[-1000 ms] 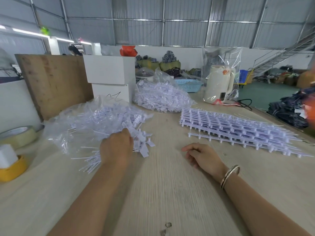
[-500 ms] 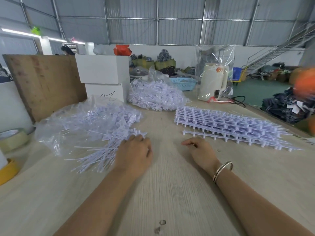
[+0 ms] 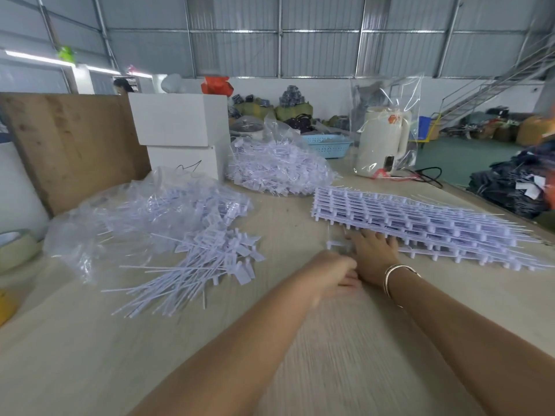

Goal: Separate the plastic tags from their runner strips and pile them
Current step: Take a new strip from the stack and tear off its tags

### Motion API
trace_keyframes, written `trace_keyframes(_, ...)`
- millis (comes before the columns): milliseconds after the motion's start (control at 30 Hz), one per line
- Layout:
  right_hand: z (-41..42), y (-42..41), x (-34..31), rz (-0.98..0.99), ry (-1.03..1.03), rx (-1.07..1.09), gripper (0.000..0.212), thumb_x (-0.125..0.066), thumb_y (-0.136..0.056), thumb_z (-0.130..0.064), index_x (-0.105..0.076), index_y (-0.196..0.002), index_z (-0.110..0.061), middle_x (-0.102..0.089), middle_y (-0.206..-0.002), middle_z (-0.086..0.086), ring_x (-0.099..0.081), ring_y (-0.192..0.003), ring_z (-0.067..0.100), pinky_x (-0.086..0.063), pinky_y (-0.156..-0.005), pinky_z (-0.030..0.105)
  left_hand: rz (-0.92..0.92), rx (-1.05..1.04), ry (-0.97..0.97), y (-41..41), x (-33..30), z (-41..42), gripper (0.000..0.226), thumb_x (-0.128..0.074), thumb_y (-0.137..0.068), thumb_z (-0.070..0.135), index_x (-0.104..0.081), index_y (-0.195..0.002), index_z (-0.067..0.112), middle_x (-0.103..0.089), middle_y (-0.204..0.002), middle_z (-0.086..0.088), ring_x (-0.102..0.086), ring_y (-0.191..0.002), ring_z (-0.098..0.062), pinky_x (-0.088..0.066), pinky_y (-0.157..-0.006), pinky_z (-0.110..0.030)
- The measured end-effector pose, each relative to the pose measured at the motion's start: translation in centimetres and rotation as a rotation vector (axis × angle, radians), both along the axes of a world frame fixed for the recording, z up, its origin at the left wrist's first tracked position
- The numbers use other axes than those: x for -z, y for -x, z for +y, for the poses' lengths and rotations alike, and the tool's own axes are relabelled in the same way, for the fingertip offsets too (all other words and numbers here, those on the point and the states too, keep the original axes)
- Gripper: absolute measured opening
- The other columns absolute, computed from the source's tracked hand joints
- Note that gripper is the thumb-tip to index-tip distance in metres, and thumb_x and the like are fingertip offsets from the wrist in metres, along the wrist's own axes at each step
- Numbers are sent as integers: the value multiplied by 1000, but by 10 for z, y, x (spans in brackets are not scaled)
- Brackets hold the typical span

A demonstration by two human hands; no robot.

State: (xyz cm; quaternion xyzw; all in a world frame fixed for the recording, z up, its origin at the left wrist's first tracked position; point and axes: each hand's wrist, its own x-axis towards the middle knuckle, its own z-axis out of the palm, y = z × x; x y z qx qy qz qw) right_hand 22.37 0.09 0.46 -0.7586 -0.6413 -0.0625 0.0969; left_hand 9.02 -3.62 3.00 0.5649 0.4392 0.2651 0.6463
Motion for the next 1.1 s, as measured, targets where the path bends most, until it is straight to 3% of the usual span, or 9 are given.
trace_keyframes(67,-2,-6,-2,20,-48,-67,39,-44,-92,-24,-49,-131,-25,-51,-129,6,-43,-119,30,-31,-98,38,-145,-95,169,-16,-1,12,10,-39,-96,7,-49,-93,7,-54,-81,-14,-57,-68,-22,-52,-71,-33)
trace_keyframes(200,-8,-12,-16,214,-116,-270,29,-49,-90,-10,-63,-115,-14,-60,-104,12,-54,-100,28,-40,-85,34,-219,-274,175,-37,2,39,12,-44,-94,9,-55,-96,7,-55,-78,-10,-55,-69,-21,-52,-70,-37)
trace_keyframes(300,-14,-11,-17,255,-51,-385,19,-53,-88,-11,-63,-104,-10,-61,-103,8,-57,-97,25,-44,-84,36,-244,-403,175,-46,6,50,18,-46,-92,5,-58,-106,3,-60,-88,-19,-56,-73,-24,-54,-74,-38)
trace_keyframes(467,-14,-21,-18,597,-124,-268,21,-49,-93,-8,-61,-109,-3,-55,-112,10,-50,-106,22,-34,-83,20,-298,-505,162,-43,10,49,29,-40,-93,0,-50,-121,-3,-64,-82,-18,-61,-51,-20,-53,-42,-28)
trace_keyframes(567,-12,-27,-19,537,21,-202,31,-37,-100,-16,-57,-116,1,-53,-119,17,-48,-113,30,-30,-90,28,-252,-493,135,-38,7,42,34,-32,-97,1,-42,-129,-3,-60,-75,-16,-59,-37,-15,-52,-39,-26)
trace_keyframes(700,-14,-38,-17,390,90,-245,35,-30,-102,-26,-60,-100,-8,-51,-93,2,-50,-95,24,-32,-81,25,-260,-496,104,-15,9,36,39,-29,-97,-1,-31,-136,-3,-59,-75,-17,-61,-55,-22,-57,-51,-32)
trace_keyframes(900,-16,-45,-16,309,139,-316,36,-30,-102,-30,-62,-98,-13,-54,-100,1,-52,-94,18,-41,-87,30,-154,-633,-16,31,11,23,29,-33,-98,4,-50,-76,-4,-56,-58,-11,-50,-46,-18,-48,-44,-25)
trace_keyframes(1033,-20,-50,-16,351,136,-349,28,-35,-101,-31,-59,-89,-25,-54,-93,-4,-51,-89,14,-33,-81,24,-126,-653,-138,46,-1,15,31,-34,-100,12,-50,-75,3,-59,-62,-10,-44,-31,-9,-39,-40,-22)
trace_keyframes(1100,-22,-53,-16,451,131,-341,29,-36,-100,-34,-62,-94,-24,-59,-95,-4,-56,-89,14,-39,-78,25,-129,-654,-223,48,-13,12,31,-34,-101,14,-48,-74,8,-60,-62,-9,-44,-30,-6,-40,-37,-20)
